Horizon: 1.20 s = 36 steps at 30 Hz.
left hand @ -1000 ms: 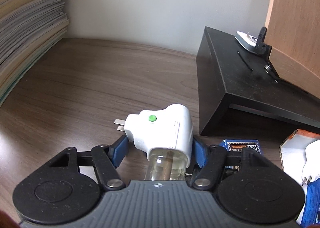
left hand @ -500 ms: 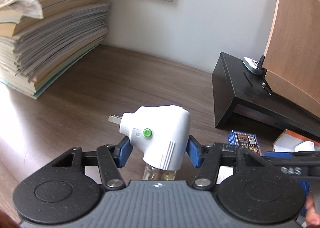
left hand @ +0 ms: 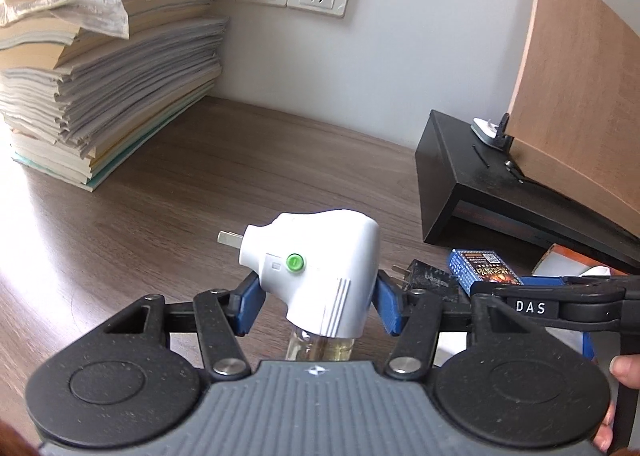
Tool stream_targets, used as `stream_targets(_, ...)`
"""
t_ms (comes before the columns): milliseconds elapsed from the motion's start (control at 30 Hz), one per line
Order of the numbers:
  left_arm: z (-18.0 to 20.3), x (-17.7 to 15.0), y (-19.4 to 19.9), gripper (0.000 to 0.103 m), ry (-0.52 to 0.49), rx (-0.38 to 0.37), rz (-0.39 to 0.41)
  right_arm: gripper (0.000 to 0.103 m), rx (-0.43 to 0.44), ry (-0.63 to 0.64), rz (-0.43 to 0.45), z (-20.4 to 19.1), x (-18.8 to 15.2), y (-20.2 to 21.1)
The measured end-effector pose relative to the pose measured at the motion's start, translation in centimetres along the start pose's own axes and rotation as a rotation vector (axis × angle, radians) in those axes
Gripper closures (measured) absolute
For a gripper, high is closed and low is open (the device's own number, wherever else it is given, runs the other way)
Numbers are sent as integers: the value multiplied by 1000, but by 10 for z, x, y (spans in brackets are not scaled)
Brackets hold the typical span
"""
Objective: Organize rigid objects
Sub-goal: 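Grasp the red card box with right while left holds the plug-in device, then carry the plug-in device and red card box over the white box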
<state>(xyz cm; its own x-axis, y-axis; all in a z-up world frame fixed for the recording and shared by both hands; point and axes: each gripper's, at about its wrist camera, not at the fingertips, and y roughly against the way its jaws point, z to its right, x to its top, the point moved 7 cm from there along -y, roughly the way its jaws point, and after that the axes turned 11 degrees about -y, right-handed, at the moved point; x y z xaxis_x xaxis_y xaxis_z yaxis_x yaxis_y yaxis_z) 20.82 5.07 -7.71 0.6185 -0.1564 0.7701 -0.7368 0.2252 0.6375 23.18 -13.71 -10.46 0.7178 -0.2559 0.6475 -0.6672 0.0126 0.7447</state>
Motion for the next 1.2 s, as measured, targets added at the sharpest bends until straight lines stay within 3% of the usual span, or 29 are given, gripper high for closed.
stream_targets(333, 16, 1, 34, 45, -43, -77, 50, 32, 1, -77, 67, 5, -6, 53)
stream_targets(767, 44, -23, 72, 45, -142, -229, 58, 32, -76, -207, 161, 15, -62, 139)
stream_targets(1200, 117, -40, 103, 45, -225, -363, 67, 32, -159, -304, 235, 78, -94, 210)
